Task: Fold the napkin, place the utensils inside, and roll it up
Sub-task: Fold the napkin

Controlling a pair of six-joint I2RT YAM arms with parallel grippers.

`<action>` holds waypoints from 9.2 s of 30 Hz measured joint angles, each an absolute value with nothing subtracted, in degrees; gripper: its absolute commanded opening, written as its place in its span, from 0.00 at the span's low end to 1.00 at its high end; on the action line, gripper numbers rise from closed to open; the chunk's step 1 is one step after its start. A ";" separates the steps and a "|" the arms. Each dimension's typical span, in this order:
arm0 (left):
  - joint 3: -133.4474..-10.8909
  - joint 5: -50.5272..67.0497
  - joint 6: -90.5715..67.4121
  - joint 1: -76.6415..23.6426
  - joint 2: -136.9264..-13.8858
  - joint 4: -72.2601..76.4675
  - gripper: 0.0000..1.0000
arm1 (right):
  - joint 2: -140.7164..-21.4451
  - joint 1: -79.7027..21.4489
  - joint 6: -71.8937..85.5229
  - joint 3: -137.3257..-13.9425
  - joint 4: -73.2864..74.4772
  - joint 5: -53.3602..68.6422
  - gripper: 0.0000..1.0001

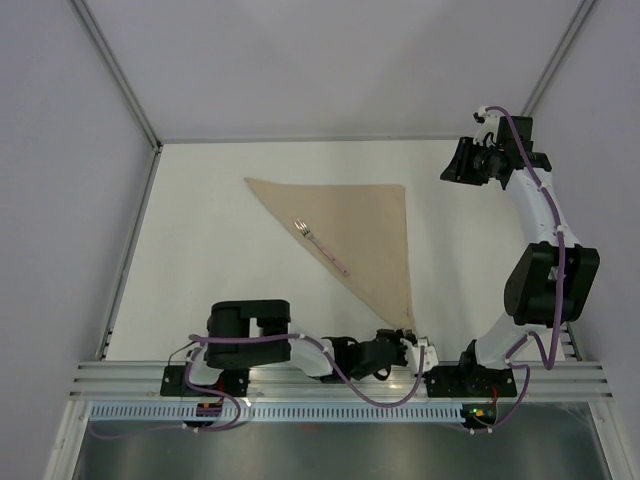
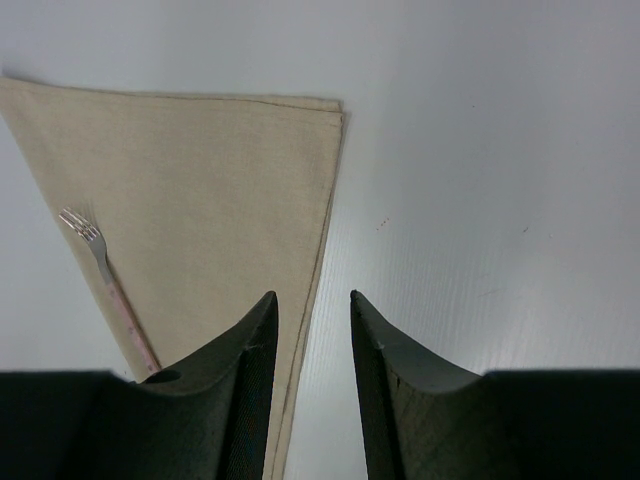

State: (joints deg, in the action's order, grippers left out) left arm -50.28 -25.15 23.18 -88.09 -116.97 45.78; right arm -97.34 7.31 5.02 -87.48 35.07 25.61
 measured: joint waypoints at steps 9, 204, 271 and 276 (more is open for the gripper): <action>-50.02 -16.84 4.62 -73.36 -102.04 43.27 0.02 | -97.34 7.31 4.99 -87.48 34.94 25.61 0.40; -53.78 43.07 -5.93 -30.04 -106.30 15.22 0.02 | -99.72 -5.50 1.48 -87.48 35.18 22.20 0.39; -69.32 6.57 -10.26 -22.26 -98.24 5.67 0.24 | -103.22 -11.14 -4.97 -78.15 38.63 16.16 0.37; -72.60 4.56 -11.88 -20.49 -106.19 1.41 0.18 | -104.81 -13.39 -5.26 -77.47 38.11 15.14 0.37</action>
State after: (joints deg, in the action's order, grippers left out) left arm -72.60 4.56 -11.88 -20.49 -106.19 1.41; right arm -104.81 -13.39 -5.26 -77.47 38.11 15.14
